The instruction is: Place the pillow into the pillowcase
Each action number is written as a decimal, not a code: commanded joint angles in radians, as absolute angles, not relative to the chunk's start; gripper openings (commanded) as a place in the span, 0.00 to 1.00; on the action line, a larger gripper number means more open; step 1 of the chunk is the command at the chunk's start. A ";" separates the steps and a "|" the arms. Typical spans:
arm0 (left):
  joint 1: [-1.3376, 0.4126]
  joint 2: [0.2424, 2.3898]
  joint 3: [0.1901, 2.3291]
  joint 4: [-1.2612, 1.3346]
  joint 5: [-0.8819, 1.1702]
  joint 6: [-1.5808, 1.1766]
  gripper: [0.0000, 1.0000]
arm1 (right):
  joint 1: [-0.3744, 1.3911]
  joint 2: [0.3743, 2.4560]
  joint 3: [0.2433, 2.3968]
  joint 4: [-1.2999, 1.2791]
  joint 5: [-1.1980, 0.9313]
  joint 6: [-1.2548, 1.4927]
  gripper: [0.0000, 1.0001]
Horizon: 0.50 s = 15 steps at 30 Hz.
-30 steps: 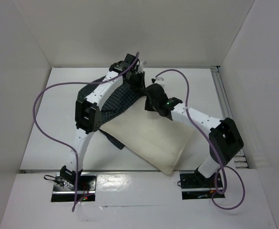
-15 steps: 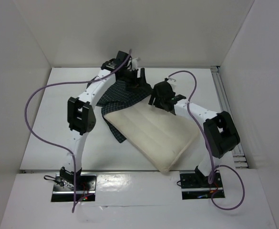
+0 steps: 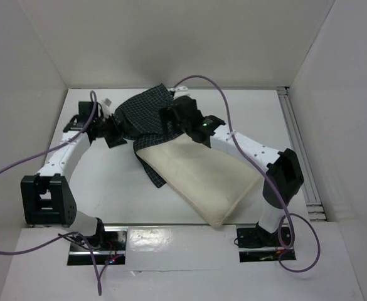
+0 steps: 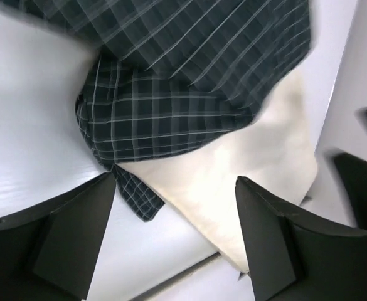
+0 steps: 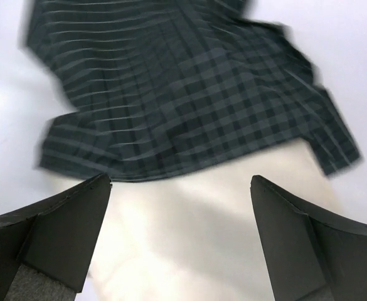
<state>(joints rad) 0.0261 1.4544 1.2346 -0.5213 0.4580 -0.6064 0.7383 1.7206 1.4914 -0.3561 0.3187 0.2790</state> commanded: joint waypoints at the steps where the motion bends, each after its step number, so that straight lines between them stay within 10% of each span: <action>1: 0.006 1.494 0.990 -0.306 0.638 -0.693 0.90 | 0.830 1.802 1.601 -0.434 0.301 0.143 1.00; 15: -0.071 1.608 0.758 0.067 0.608 -0.747 0.67 | 0.959 1.904 1.638 -0.482 0.181 0.112 1.00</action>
<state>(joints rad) -0.0673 1.5620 0.7639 -0.0441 0.6018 -0.7422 0.9428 1.9068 1.5990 -0.4576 0.2008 0.1318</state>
